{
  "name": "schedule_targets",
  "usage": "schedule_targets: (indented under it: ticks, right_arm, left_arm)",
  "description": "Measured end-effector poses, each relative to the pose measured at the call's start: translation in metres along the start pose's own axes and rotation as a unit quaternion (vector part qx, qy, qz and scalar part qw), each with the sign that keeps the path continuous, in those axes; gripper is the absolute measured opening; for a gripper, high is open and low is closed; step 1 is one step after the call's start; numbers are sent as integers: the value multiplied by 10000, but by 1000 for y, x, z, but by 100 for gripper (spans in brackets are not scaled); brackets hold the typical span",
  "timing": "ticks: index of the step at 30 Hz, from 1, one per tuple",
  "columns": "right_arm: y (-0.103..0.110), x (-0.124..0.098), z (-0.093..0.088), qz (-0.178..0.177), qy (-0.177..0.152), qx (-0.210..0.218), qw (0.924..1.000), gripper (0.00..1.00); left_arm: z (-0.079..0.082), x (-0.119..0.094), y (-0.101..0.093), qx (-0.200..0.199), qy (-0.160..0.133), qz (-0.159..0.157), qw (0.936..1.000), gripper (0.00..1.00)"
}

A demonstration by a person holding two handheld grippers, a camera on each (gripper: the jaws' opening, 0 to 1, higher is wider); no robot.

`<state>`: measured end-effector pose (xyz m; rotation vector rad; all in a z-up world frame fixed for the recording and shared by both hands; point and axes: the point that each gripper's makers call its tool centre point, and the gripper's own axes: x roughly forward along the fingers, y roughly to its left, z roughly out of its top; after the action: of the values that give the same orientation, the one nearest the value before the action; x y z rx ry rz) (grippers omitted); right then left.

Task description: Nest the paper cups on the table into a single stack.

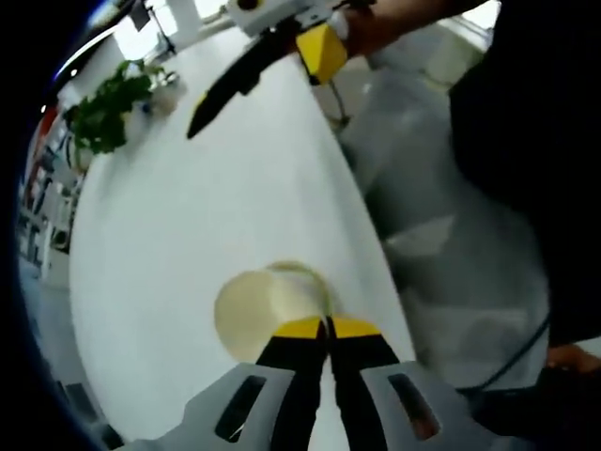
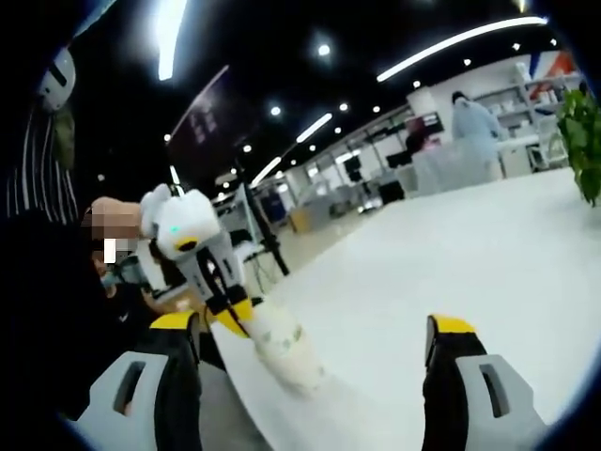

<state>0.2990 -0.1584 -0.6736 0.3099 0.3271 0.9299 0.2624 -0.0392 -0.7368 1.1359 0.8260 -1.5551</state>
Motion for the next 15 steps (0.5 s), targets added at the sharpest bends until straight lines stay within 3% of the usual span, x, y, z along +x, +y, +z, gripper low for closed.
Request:
schedule_targets:
  ticks: [11,15]
  right_arm:
    - [-2,-3,-7,-45,-24,97,9999,98]
    - [-4,-5,-8,-75,-62,170,9998,98]
  left_arm:
    - [-5,14,-5,-118,137,-249,9995,2]
    - [-4,15,-3,-124,91,-245,9996,7]
